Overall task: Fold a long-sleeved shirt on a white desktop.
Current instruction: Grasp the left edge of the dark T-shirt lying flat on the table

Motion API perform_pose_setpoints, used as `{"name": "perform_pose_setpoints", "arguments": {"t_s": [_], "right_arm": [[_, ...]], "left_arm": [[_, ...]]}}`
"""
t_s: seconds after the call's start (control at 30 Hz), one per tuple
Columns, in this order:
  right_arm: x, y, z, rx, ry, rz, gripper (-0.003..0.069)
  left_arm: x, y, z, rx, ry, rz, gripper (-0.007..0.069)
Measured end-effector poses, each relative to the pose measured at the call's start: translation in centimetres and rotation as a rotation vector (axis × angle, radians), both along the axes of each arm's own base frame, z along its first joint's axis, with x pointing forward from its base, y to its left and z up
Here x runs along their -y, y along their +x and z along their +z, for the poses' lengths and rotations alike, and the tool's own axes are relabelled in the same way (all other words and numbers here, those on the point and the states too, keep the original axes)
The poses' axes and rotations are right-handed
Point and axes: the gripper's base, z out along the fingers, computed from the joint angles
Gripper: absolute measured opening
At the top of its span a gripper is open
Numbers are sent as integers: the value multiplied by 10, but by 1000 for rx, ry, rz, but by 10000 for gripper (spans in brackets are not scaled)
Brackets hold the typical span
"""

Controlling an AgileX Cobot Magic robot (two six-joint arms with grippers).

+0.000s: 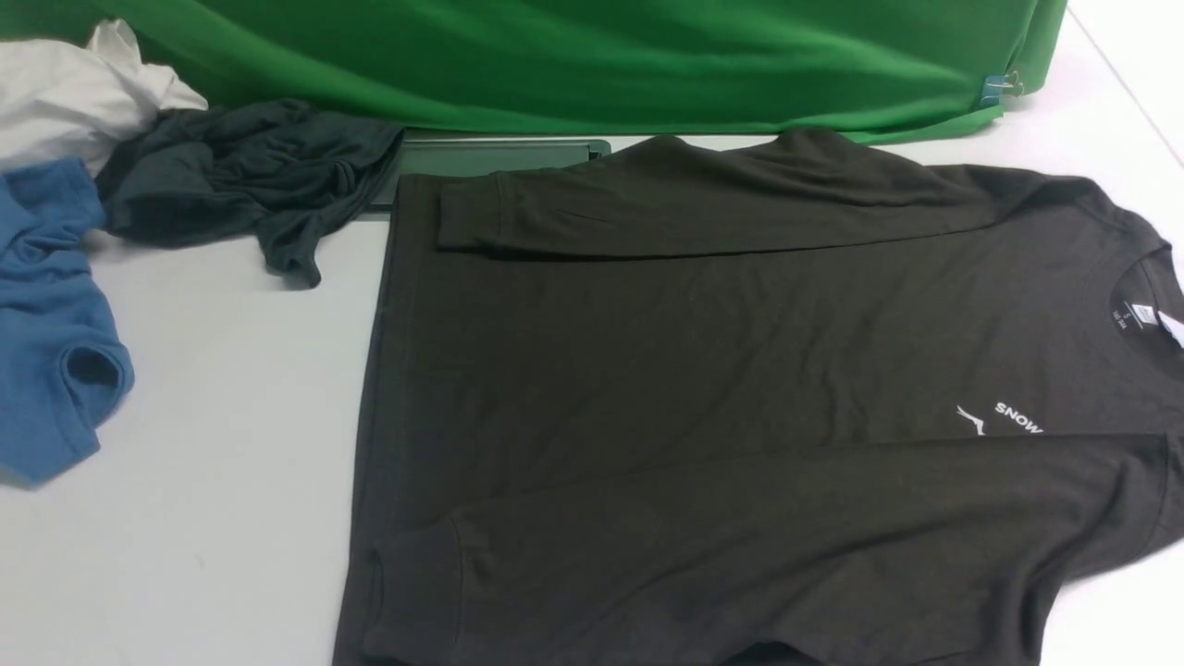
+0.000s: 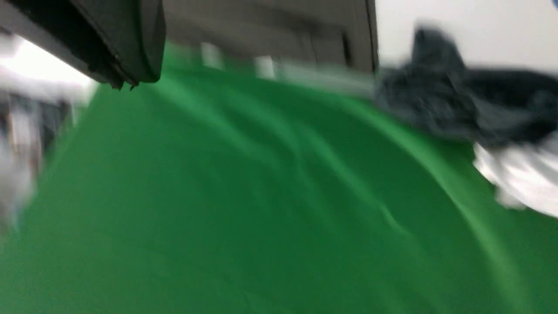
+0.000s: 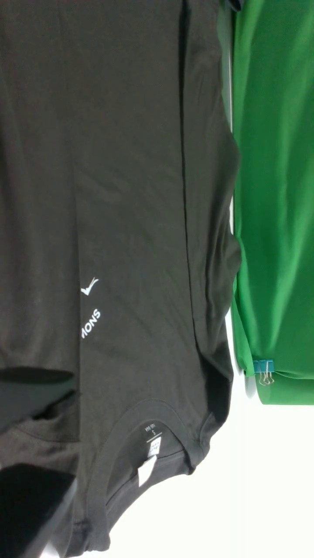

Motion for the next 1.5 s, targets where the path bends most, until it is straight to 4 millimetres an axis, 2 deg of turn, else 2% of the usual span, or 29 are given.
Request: {"name": "perform_pose_setpoints", "arguments": {"t_s": [0.03, 0.1, 0.13, 0.17, 0.23, 0.37, 0.4, 0.63, 0.83, 0.97, 1.17, 1.23, 1.27, 1.33, 1.43, 1.47, 1.5], "right_arm": [[0, 0, 0, 0, 0, 0, 240], [0, 0, 0, 0, 0, 0, 240], [0, 0, 0, 0, 0, 0, 240], [0, 0, 0, 0, 0, 0, 240], [0, 0, 0, 0, 0, 0, 240], [0, 0, 0, 0, 0, 0, 240], [0, 0, 0, 0, 0, 0, 240], [0, 0, 0, 0, 0, 0, 242], [0, 0, 0, 0, 0, 0, 242], [0, 0, 0, 0, 0, 0, 242], [0, 1, 4, 41, 28, -9, 242], [0, 2, 11, 113, 206, -35, 242], [0, 2, 11, 113, 224, -36, 242], [2, 2, 19, 200, 439, -67, 242], [5, 2, 26, 276, 620, -90, 239], [5, 2, 27, 285, 629, -92, 238], [4, 1, 27, 259, 719, -86, 237]], "left_arm": [[1, 1, 1, -14, 11, -17, 20], [16, 15, 5, -230, 153, -190, 20], [16, 14, 4, -240, 161, -202, 20], [23, 23, 3, -332, 220, -273, 20], [30, 32, 0, -412, 270, -338, 20], [46, 64, -16, -583, 335, -437, 20], [46, 65, -17, -588, 339, -442, 20], [68, 107, -47, -717, 452, -612, 20], [76, 134, -49, -733, 490, -642, 20], [79, 137, -46, -727, 495, -662, 20], [80, 131, -46, -756, 513, -730, 20], [80, 125, -45, -769, 516, -763, 20], [80, 125, -45, -769, 516, -764, 20], [79, 120, -40, -752, 519, -770, 20], [79, 118, -38, -740, 512, -775, 20], [79, 118, -37, -739, 510, -776, 20], [80, 118, -37, -737, 497, -779, 20]]}}
